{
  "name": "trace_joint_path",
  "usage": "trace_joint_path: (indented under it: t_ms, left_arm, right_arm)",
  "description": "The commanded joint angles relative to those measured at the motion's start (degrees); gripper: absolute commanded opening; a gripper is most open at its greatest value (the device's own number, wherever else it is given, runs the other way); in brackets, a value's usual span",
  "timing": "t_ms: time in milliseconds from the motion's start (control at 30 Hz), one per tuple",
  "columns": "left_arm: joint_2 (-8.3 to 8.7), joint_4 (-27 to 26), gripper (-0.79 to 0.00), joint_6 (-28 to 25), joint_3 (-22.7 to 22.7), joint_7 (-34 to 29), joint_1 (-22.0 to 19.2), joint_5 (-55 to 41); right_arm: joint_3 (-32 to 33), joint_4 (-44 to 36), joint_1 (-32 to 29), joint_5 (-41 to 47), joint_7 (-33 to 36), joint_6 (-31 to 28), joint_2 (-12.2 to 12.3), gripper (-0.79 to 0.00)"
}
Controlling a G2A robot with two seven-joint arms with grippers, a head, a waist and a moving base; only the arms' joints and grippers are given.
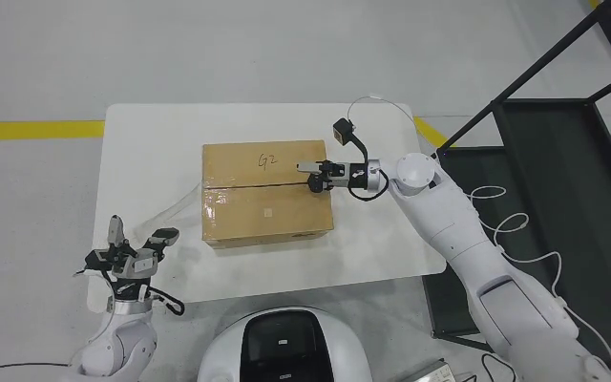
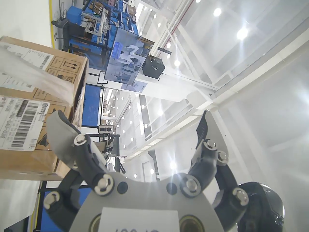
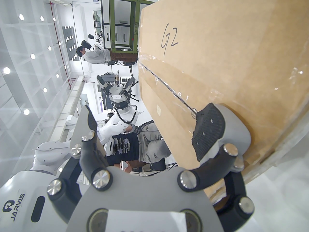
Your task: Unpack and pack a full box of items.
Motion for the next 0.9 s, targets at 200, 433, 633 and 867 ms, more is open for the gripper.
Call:
trace_joint_path:
  t_ms: [200, 433, 633, 867]
  left_arm:
    - [-2.80, 8.4, 0.000, 0.1, 5.7, -0.7, -5.1, -3.5]
    - [-5.23, 13.5, 0.000, 0.9, 8.7, 0.6, -10.8, -4.8]
    - [-6.83, 15.1, 0.000, 1.1, 9.4, 2.0, -13.2, -5.6]
    - [-8.18, 17.1, 0.000, 2.8, 9.2, 4.5, -14.7, -4.5]
  right_arm:
    - [0.0, 0.0, 0.0, 0.0, 0.0, 0.0, 0.0, 0.000]
    - [0.0, 0.0, 0.0, 0.0, 0.0, 0.0, 0.0, 0.000]
    - [0.0, 0.0, 0.0, 0.0, 0.0, 0.0, 0.0, 0.000]
    - [0.0, 0.0, 0.0, 0.0, 0.0, 0.0, 0.0, 0.000]
